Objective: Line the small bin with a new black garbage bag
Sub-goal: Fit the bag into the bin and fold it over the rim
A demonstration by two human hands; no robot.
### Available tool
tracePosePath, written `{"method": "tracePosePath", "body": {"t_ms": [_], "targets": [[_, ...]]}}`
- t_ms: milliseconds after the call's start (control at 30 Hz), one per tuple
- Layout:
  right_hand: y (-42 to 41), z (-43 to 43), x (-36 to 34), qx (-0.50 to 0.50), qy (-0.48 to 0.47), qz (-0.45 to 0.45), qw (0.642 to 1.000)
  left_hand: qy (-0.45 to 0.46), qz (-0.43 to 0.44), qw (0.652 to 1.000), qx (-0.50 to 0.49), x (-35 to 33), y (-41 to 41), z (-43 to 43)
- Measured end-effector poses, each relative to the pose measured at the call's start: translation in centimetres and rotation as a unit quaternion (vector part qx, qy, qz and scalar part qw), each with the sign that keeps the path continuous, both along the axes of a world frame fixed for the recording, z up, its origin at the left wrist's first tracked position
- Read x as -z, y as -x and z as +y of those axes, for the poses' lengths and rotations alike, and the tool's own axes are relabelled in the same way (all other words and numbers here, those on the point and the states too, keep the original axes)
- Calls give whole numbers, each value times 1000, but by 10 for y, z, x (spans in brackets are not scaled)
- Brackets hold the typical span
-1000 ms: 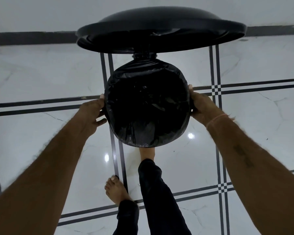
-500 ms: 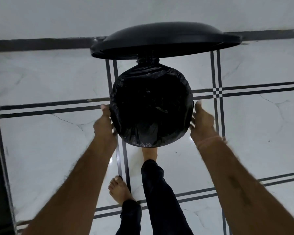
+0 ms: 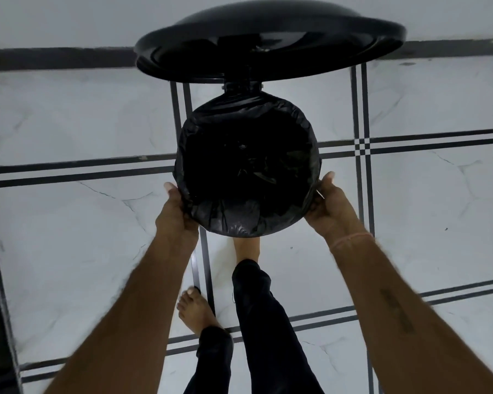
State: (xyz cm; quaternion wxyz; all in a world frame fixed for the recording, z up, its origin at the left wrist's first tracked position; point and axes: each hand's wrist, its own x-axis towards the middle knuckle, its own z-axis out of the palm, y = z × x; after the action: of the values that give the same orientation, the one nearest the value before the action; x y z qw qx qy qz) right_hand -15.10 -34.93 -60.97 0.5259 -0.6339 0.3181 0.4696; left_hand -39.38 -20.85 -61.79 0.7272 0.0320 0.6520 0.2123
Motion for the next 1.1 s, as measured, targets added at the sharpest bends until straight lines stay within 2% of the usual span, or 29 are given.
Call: {"method": "tracePosePath", "body": {"t_ms": [100,167,333,500,733,900,1000,1100], "targets": [[3,-8,-8,-36,-1,48,998,-8,-5,1000,13,-13,3,-12],[3,-10,-5,-21,-21,61,998,-1,-18,1000,22,-11,6,-14],[25,-17,0,67,-71,24,995,-2,-58,996,-61,7,6,-29],[71,-36,-7,115,-60,85,988,78,-83,989,-97,-1,5,-75],[82,-21,7,237,-58,57,968,50,-106,975,-191,11,-13,-90],[93,-3,-7,287,-61,50,955,47,-109,975,-190,17,-16,-90],[108,-5,-25,285,-55,75,954,59,-102,972,-205,5,-21,-98],[128,-8,-30,265,-66,99,957,71,-119,975,-175,-6,-20,-118]]}}
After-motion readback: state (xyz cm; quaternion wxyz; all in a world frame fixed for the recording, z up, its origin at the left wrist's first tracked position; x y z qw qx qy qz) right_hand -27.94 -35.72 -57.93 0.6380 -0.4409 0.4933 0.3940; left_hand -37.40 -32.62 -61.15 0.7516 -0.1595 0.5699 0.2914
